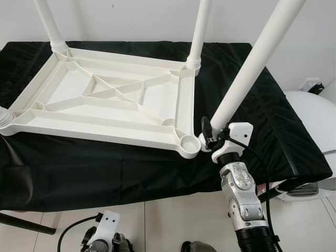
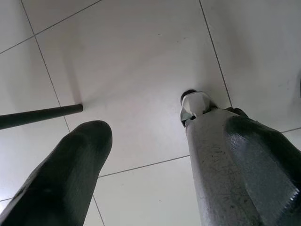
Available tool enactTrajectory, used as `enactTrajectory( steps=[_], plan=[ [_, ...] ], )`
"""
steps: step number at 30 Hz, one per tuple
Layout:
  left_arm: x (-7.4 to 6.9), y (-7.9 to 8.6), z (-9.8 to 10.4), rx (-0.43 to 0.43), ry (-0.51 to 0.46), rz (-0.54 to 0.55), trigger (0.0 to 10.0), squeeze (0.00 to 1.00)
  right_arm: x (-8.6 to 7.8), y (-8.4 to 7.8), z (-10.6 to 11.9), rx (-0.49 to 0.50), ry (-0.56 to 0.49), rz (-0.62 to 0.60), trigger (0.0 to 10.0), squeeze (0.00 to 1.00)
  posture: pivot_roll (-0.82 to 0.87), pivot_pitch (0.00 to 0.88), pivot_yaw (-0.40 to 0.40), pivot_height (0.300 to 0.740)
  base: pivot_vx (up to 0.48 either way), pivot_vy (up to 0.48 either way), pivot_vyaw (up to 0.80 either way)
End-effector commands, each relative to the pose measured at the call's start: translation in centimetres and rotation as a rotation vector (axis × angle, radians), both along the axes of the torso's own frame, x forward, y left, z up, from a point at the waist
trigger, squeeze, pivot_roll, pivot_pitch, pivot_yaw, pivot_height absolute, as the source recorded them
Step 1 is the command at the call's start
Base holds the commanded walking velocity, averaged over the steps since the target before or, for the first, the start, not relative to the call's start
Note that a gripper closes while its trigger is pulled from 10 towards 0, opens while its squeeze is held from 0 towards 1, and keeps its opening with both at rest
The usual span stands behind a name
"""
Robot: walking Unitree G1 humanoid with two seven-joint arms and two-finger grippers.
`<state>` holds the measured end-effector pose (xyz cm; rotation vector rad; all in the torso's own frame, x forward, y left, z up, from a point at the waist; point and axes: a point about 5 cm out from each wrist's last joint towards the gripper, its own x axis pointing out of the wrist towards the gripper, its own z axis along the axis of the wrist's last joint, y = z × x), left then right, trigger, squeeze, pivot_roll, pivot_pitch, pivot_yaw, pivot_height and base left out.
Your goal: Building children table
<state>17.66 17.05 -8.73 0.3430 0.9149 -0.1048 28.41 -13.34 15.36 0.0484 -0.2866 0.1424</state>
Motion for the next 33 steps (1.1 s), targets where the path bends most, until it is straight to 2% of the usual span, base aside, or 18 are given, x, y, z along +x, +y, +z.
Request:
enactTrajectory(
  steps=[1, 16, 27, 33],
  plan=[
    [-1.78, -0.19, -0.86, -0.04, 0.087, -0.031, 10.0, 0.0, -0.15, -0.05, 0.1, -0.001, -0.011, -0.002, 10.0, 0.0, 0.04, 0.111, 0.007, 0.74, 0.0, 0.0, 0.0],
    [-1.84, 0.34, -0.87, -0.032, 0.1, -0.025, 10.0, 0.0, -0.19, -0.08, 0.1, 0.0, -0.011, -0.005, 10.0, 0.0, 0.05, 0.117, 0.011, 0.74, 0.0, 0.0, 0.0],
    [-2.58, 0.07, -1.17, -0.034, 0.113, -0.02, 10.0, 0.0, -0.16, -0.07, 0.09, -0.001, -0.01, -0.003, 10.0, 0.0, 0.05, 0.123, 0.008, 0.74, 0.0, 0.0, 0.0],
    [-2.53, 0.03, -1.16, -0.035, 0.114, -0.021, 10.0, 0.0, -0.12, -0.07, 0.09, -0.001, -0.009, -0.004, 10.0, 0.0, 0.05, 0.123, 0.008, 0.74, 0.0, 0.0, 0.0]
  ],
)
